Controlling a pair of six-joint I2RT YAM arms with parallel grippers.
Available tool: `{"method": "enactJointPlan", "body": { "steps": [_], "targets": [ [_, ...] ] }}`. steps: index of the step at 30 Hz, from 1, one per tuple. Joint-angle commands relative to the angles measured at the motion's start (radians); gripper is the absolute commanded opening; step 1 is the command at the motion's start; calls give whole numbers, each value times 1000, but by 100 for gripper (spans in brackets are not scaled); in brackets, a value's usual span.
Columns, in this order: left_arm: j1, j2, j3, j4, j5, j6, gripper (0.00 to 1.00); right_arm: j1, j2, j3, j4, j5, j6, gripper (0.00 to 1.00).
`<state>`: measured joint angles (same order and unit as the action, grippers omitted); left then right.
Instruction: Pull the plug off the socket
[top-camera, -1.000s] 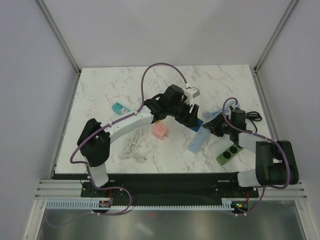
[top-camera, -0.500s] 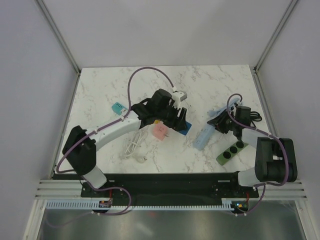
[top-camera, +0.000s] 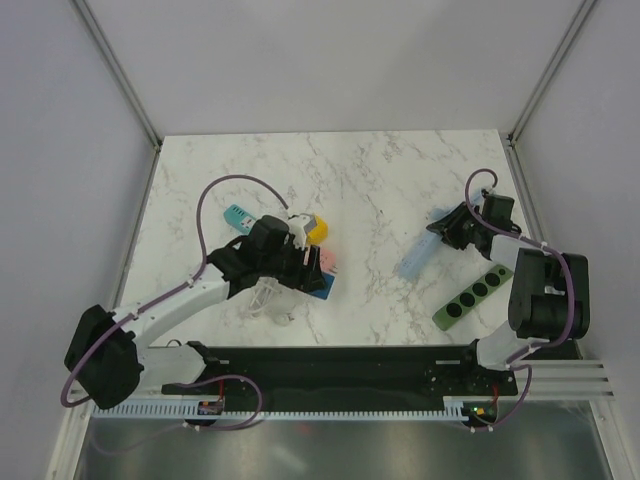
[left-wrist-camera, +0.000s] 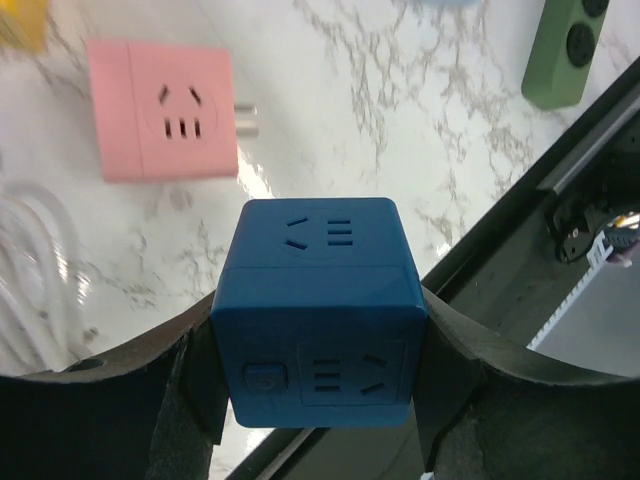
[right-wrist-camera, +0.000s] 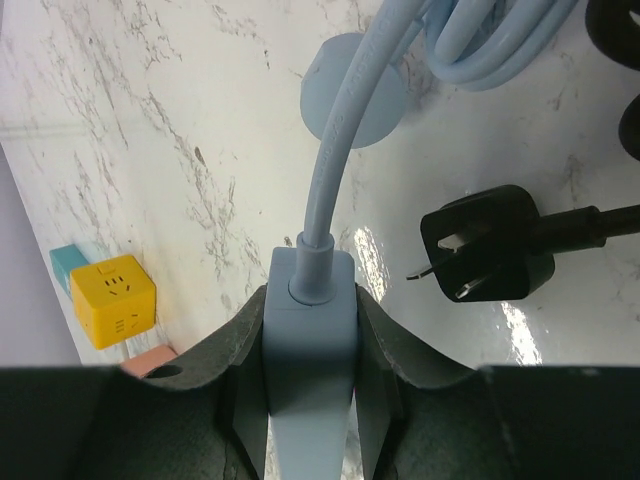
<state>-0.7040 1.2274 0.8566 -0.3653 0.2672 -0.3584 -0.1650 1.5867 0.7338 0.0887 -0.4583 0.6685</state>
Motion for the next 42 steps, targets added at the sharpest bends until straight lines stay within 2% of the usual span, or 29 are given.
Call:
{"method": "enactJointPlan", "body": {
  "steps": [1,5,12,19,22,25,26,28,31,34,39,40,42],
  "targets": [
    [-5,-42,-100,115,109,-117,2,-4,4,50,46,-33,11,0],
    [-5,-39,-191,172,90,-137,2,-2,9,55,57,-55,25,0],
    [-5,46,-202,270,81,-126,2,-4,81,65,186,-92,117,0],
    [0,139,-183,296,41,-88,3,-2,228,212,258,-48,161,0],
    [6,153,-180,296,20,-74,10,-2,297,307,230,-39,164,0],
    [11,153,-189,295,-6,-76,29,-1,357,373,229,-28,183,1],
    [15,147,-197,296,-11,-76,40,1,374,392,229,-25,186,2],
    [18,139,-202,296,-29,-74,50,2,425,447,229,-23,190,3],
    [18,129,-197,284,-37,-74,72,10,495,498,258,-16,212,6],
    [20,126,-180,259,-40,-93,78,21,559,544,298,-14,238,10],
    [20,89,-114,163,-49,-70,85,59,653,676,267,21,237,14],
    [20,80,-93,131,-55,-64,87,62,667,696,238,39,237,21],
    [20,57,-73,102,-75,-51,90,73,703,755,211,46,236,29]
  ]
}}
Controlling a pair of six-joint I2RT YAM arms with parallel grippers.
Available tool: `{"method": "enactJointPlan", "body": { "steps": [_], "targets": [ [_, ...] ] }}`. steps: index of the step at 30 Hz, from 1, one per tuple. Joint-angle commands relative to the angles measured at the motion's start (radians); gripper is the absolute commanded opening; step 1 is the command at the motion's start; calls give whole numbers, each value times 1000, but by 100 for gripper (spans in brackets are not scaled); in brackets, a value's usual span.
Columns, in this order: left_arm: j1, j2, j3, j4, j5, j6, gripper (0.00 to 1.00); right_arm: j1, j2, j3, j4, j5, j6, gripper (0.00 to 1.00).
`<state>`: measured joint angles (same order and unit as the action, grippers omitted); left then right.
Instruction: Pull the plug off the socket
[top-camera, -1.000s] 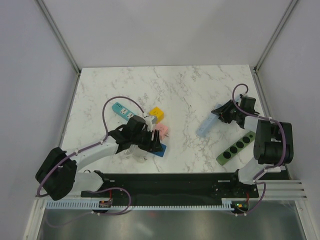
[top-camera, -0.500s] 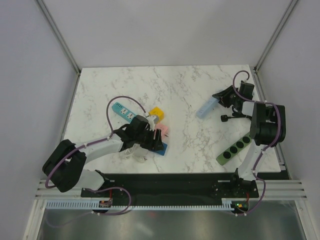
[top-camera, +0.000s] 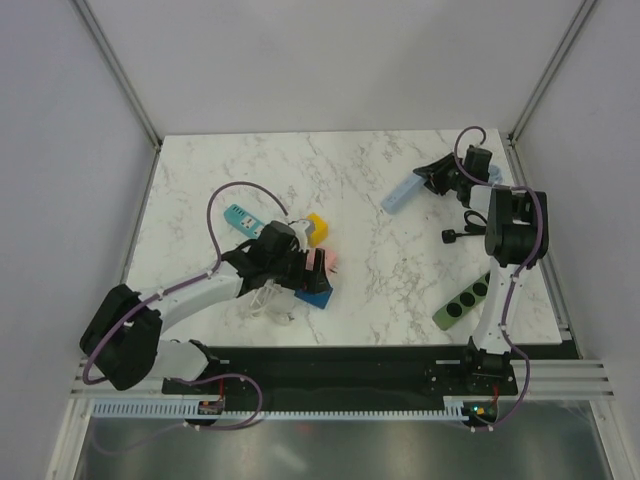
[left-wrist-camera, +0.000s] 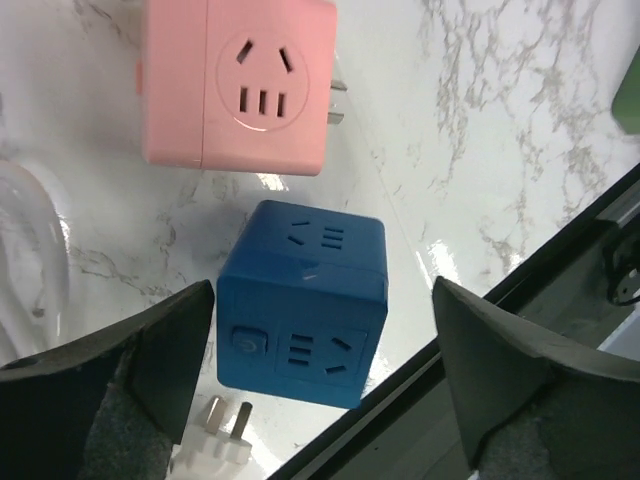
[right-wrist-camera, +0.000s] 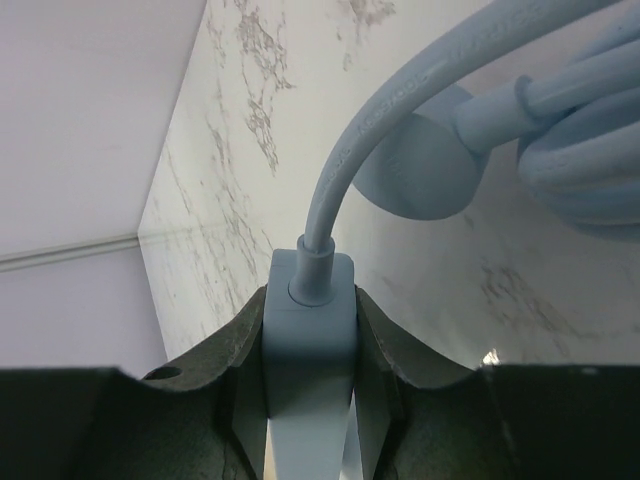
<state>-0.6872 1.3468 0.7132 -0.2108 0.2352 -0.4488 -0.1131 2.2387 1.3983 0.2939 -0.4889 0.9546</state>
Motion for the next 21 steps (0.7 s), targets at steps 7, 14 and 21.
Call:
{"method": "enactJointPlan", "body": {
  "steps": [7,14,21],
  "targets": [
    [5,-153,157,-160,-76,53,100,33,-20,90,-198,205,-123,83],
    [6,-284,109,-174,-154,32,100,30,-181,45,-352,295,-296,98],
    [8,-360,68,-173,-139,-4,100,21,-353,-18,-544,466,-398,98]
  ]
}}
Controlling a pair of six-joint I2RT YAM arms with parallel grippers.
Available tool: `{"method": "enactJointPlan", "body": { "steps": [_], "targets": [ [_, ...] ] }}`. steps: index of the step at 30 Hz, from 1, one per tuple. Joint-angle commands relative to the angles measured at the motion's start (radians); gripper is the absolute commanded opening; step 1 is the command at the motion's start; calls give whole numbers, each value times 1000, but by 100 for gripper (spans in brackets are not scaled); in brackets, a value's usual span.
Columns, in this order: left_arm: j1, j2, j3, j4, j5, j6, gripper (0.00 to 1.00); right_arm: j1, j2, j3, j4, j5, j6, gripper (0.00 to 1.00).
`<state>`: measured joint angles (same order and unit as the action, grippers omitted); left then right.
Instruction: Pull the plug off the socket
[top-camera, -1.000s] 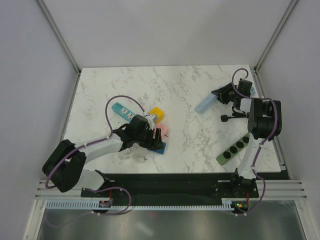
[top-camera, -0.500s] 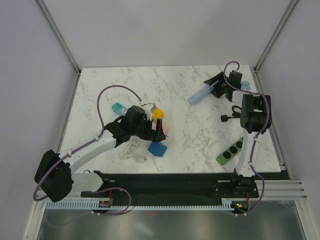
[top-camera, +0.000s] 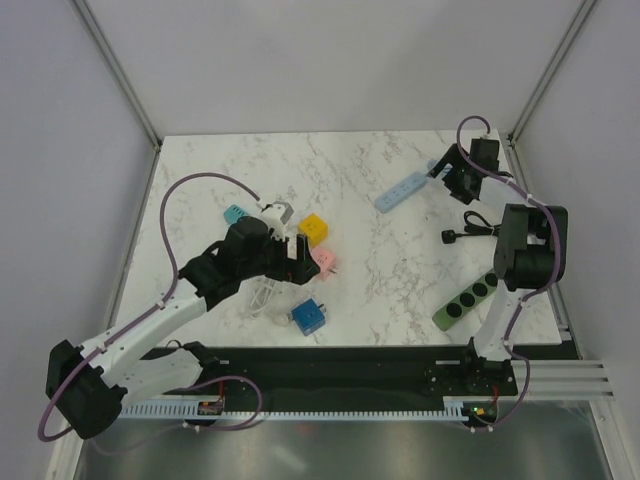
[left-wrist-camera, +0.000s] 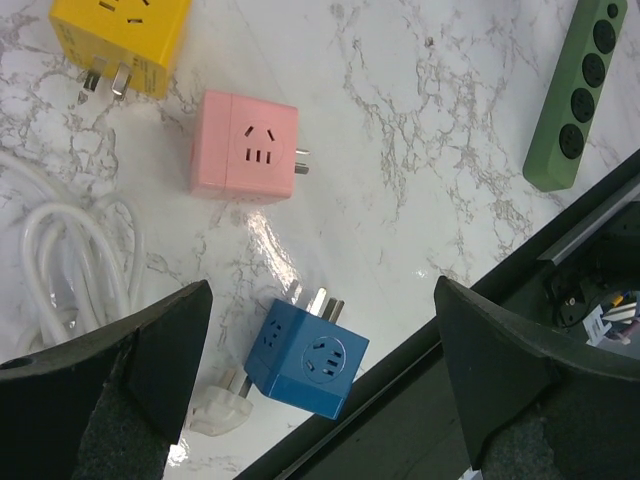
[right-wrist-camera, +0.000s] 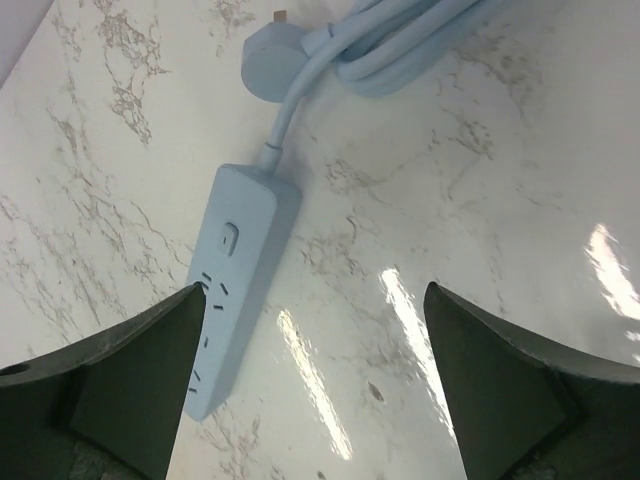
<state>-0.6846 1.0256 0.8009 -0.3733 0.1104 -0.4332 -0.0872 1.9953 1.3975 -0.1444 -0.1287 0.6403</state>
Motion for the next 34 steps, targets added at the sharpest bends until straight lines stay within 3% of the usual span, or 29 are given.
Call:
{"method": "enactJointPlan", "body": {
  "steps": [1,7,12,17,21,25,30,34],
  "targets": [
    [5,-47,-22,-10,-11,-21,100,-6,-133,-31,-121,109,-103,98],
    [7,-47,-42,-1,11,-35,100,44,-331,-172,-135,107,-182,98],
    [5,-42,-141,170,89,-70,100,150,-509,-331,-129,104,-197,98],
    [7,-133,-304,402,161,-200,100,355,-743,-544,-78,81,-142,98],
    [7,-309,-478,529,163,-286,100,500,-923,-711,-6,62,-24,98],
    [7,-531,-640,559,150,-377,100,501,-1120,-905,113,-43,96,98],
    [7,-838,-824,510,170,-525,100,501,-1270,-1077,192,-52,154,98],
    [7,-1120,-878,424,236,-587,100,501,-1363,-1210,330,-58,240,98]
  ]
}}
